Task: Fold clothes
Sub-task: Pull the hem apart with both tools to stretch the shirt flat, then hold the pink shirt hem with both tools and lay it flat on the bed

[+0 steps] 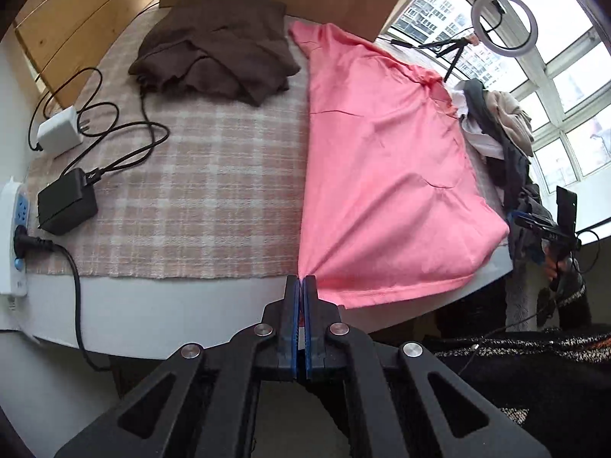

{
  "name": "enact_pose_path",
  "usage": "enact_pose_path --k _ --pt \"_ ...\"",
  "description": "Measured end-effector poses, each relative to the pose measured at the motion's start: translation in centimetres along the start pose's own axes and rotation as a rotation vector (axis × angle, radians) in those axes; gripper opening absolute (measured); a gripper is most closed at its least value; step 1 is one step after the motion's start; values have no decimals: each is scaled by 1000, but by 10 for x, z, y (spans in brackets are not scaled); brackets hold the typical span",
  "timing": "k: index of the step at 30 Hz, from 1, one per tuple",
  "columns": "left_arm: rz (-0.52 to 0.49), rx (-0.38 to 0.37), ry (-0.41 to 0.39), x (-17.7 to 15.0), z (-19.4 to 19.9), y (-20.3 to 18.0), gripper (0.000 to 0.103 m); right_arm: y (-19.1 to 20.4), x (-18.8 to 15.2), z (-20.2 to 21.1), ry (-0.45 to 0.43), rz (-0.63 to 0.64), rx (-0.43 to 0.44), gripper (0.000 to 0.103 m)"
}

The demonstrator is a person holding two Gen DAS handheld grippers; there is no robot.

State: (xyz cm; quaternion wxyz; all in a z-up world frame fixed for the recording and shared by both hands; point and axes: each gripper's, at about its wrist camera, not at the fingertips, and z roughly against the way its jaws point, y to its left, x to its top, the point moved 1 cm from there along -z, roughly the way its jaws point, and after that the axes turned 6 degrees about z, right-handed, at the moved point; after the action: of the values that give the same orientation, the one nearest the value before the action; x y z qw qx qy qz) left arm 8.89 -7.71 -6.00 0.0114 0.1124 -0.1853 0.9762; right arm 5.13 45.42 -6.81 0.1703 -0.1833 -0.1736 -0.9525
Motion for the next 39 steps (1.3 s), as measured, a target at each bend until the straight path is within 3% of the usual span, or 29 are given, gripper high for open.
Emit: enact_pose_path --k 5,7,13,17,18,20,23,28,30,32,34,39 --pt "15 43 32 1 -13 18 1 -10 -34 -23 41 -62 -15 50" --pt "-14 52 46 0 -15 9 1 -4 -42 -33 51 -54 16 50" --pt "-47 62 60 7 -9 2 1 36 -53 -46 51 101 58 50" --pt "-56 62 47 9 -2 -1 1 57 -54 -50 -11 220 44 50" --pt "-59 62 44 9 0 -2 1 60 -53 -55 -4 244 48 35" --pt "-69 56 31 9 6 -7 1 61 -51 -63 40 212 75 2" --pt "-115 31 10 22 7 -26 1 45 -47 -25 -69 113 164 2" --pt "-205 -6 6 55 -11 -60 1 -23 -8 43 -300 -121 151 2" --pt "-223 -6 61 69 -41 -67 1 -48 10 34 -268 -176 21 2" --pt "-254 39 102 75 -67 -72 2 -59 21 10 -116 -150 -120 3" --pt "-260 49 106 80 -83 -73 2 -72 22 -2 -56 -191 -129 5" --pt "-169 -10 93 93 -91 -59 2 -92 11 -9 -71 -287 -82 11"
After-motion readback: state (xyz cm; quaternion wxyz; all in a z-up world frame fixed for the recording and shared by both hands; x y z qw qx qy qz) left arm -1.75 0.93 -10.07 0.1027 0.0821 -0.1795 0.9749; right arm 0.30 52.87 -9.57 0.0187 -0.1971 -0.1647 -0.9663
